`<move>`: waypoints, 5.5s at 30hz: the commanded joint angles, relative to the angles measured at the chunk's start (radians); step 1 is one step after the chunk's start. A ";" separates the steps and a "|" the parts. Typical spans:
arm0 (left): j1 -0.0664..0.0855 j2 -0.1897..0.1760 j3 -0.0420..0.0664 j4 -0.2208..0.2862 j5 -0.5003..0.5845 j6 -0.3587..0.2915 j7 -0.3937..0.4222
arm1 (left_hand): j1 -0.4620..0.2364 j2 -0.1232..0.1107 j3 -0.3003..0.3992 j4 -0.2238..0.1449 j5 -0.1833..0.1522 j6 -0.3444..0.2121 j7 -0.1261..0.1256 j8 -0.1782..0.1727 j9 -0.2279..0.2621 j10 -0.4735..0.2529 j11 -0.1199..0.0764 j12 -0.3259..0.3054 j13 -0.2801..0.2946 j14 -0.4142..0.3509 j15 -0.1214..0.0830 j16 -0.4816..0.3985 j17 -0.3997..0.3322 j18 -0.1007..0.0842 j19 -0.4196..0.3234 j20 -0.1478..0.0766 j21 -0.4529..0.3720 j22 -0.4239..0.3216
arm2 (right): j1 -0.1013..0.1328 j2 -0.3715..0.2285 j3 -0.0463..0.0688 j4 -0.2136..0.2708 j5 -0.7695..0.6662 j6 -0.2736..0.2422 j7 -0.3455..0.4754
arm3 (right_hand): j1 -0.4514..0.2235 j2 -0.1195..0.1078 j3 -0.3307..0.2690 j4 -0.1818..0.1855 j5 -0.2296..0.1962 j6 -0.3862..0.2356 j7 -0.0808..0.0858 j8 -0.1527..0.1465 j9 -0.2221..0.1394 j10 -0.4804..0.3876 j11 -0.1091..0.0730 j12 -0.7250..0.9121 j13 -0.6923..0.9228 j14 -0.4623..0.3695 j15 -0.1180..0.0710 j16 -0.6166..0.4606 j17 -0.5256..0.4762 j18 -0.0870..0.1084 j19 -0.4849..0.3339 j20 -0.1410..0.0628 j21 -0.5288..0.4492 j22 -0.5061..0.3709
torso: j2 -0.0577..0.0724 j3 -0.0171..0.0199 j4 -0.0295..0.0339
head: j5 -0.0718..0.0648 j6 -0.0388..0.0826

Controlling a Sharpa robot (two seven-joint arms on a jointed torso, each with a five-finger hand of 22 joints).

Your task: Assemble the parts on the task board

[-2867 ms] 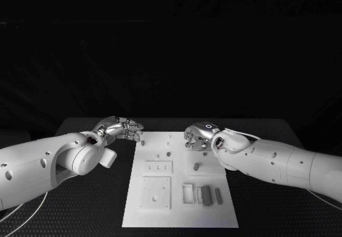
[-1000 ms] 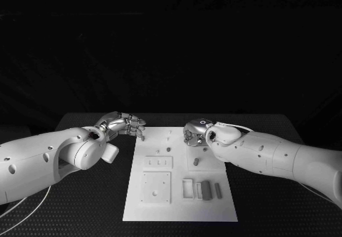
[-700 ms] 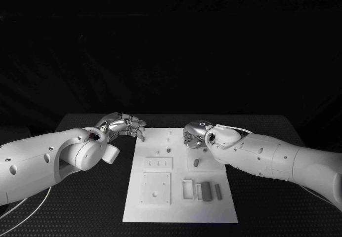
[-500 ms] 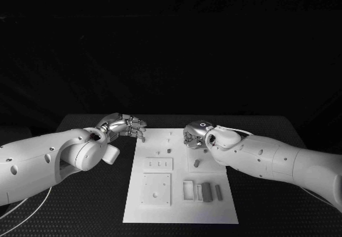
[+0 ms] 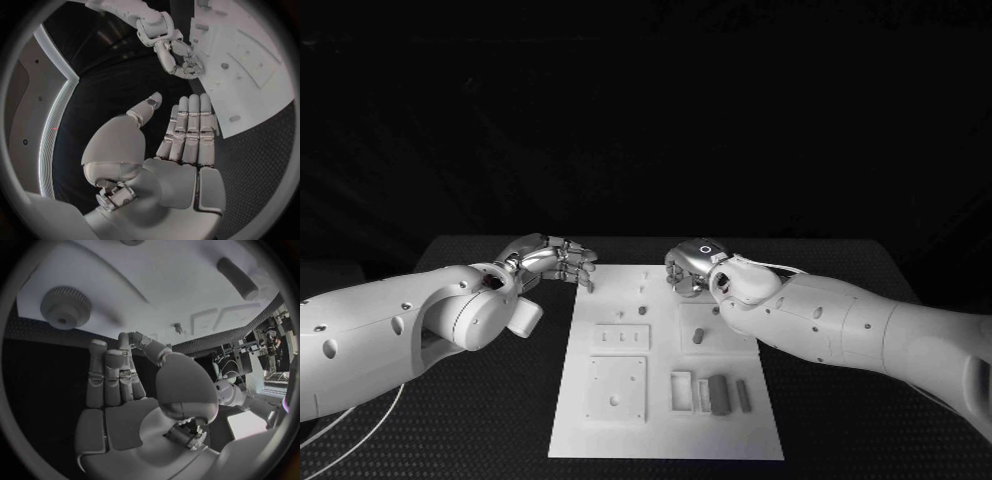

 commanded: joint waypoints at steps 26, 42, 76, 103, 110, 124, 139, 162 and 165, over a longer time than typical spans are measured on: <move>0.002 0.040 0.001 -0.017 -0.001 0.014 0.009 | 0.007 0.001 0.001 -0.001 -0.005 -0.006 0.002 -0.005 0.002 -0.007 -0.002 -0.004 0.004 -0.005 0.001 -0.009 0.004 0.005 -0.007 0.003 -0.005 0.002 | 0.002 0.147 -0.002 -0.147 -0.089 -0.023 -0.029 | -0.004 -0.011 0.008 0.003 0.005 0.051 -0.028 0.012 0.026 0.008 0.000 -0.008 0.004 0.000 -0.007 0.009 0.001 0.031 0.003 -0.007 0.010 0.024 | 0.003 -0.0034 0.0069 | 0.005 0.029; 0.016 0.044 0.001 -0.011 -0.002 0.012 0.006 | 0.007 0.000 0.000 -0.001 -0.005 -0.006 0.002 -0.005 0.002 -0.008 -0.001 -0.004 0.005 -0.005 0.001 -0.010 0.005 0.005 -0.007 0.003 -0.006 0.003 | 0.002 0.168 -0.004 -0.171 -0.084 -0.016 -0.034 | -0.007 -0.011 0.009 0.003 0.005 0.049 -0.028 0.010 0.025 0.007 0.001 -0.011 0.006 -0.001 -0.006 0.009 0.001 0.031 0.001 -0.007 0.010 0.023 | 0.004 -0.0023 0.0065 | 0.017 0.028; 0.028 0.047 0.001 -0.007 -0.004 0.011 0.005 | 0.007 0.000 0.000 -0.002 -0.005 -0.006 0.002 -0.006 0.002 -0.008 -0.002 -0.005 0.009 -0.004 0.001 -0.013 0.009 0.005 -0.006 0.003 -0.007 0.004 | 0.001 0.187 -0.004 -0.167 -0.079 -0.012 -0.039 | -0.007 -0.011 0.011 0.002 0.005 0.049 -0.028 0.009 0.026 0.008 0.001 -0.014 0.008 -0.003 -0.006 0.010 0.000 0.031 -0.001 -0.007 0.012 0.022 | 0.005 -0.0021 0.0053 | 0.029 0.018; 0.048 0.053 0.001 -0.003 -0.009 0.012 0.001 | 0.006 -0.001 0.000 -0.002 -0.005 -0.006 0.002 -0.006 0.003 -0.008 -0.001 -0.005 0.011 -0.003 0.001 -0.015 0.011 0.005 -0.006 0.003 -0.008 0.005 | 0.001 0.197 -0.007 -0.181 -0.072 0.012 -0.033 | -0.009 -0.011 0.011 0.003 0.005 0.049 -0.027 0.007 0.027 0.008 0.001 -0.016 0.010 -0.004 -0.006 0.010 -0.001 0.031 -0.002 -0.007 0.013 0.022 | 0.007 -0.0016 0.0045 | 0.028 0.009; 0.049 0.053 0.001 -0.003 -0.009 0.011 0.001 | 0.007 -0.001 0.000 -0.002 -0.005 -0.006 0.002 -0.006 0.003 -0.009 -0.001 -0.005 0.011 -0.003 0.001 -0.016 0.011 0.005 -0.006 0.003 -0.008 0.006 | 0.001 0.194 -0.007 -0.176 -0.069 0.006 -0.033 | -0.009 -0.010 0.012 0.003 0.005 0.049 -0.027 0.007 0.027 0.008 0.001 -0.017 0.011 -0.004 -0.006 0.010 -0.001 0.031 -0.002 -0.007 0.013 0.022 | 0.005 -0.0021 0.0042 | 0.029 0.001; 0.049 0.058 0.001 -0.006 -0.009 0.011 0.001 | 0.007 -0.001 0.000 -0.002 -0.005 -0.006 0.002 -0.006 0.003 -0.009 -0.001 -0.006 0.013 -0.003 0.001 -0.017 0.013 0.005 -0.006 0.003 -0.009 0.006 | 0.001 0.201 -0.007 -0.191 -0.059 0.022 -0.021 | -0.010 -0.010 0.012 0.003 0.005 0.048 -0.027 0.006 0.027 0.007 0.001 -0.018 0.012 -0.005 -0.005 0.010 -0.002 0.031 -0.003 -0.007 0.013 0.022 | 0.004 -0.0019 0.0045 | 0.028 -0.002; 0.051 0.060 0.001 -0.006 -0.009 0.011 0.000 | 0.007 -0.001 0.000 -0.002 -0.005 -0.006 0.002 -0.006 0.003 -0.009 -0.001 -0.006 0.014 -0.002 0.001 -0.018 0.014 0.005 -0.006 0.003 -0.009 0.007 | 0.001 0.209 -0.007 -0.204 -0.032 0.015 -0.007 | -0.013 -0.017 0.015 0.004 0.005 0.034 -0.021 -0.005 0.026 -0.008 0.009 -0.034 0.015 -0.018 0.002 0.000 -0.012 0.031 -0.017 -0.004 0.004 0.019 | 0.005 -0.0022 0.0042 | 0.029 -0.005; 0.053 0.063 0.001 -0.006 -0.009 0.008 0.000 | 0.007 -0.001 0.000 -0.003 -0.005 -0.006 0.002 -0.006 0.004 -0.009 -0.001 -0.006 0.016 -0.002 0.001 -0.020 0.016 0.005 -0.006 0.003 -0.010 0.008 | 0.001 0.216 -0.007 -0.219 -0.009 0.035 0.000 | -0.015 -0.024 0.015 0.008 0.005 0.017 -0.013 -0.018 0.025 -0.028 0.017 -0.046 0.017 -0.028 0.010 -0.008 -0.022 0.031 -0.028 0.001 -0.003 0.019 | 0.005 -0.0017 0.0034 | 0.029 -0.001; 0.053 0.065 0.001 -0.007 -0.009 0.008 0.000 | 0.007 -0.001 0.000 -0.003 -0.005 -0.006 0.002 -0.007 0.004 -0.009 -0.001 -0.006 0.016 -0.002 0.001 -0.020 0.016 0.005 -0.006 0.003 -0.010 0.008 | 0.001 0.219 -0.010 -0.223 -0.003 0.041 -0.004 | -0.016 -0.026 0.015 0.011 0.005 0.010 -0.010 -0.023 0.023 -0.037 0.020 -0.047 0.017 -0.029 0.013 -0.008 -0.025 0.031 -0.029 0.002 -0.003 0.019 | 0.006 -0.0019 0.0037 | 0.028 -0.002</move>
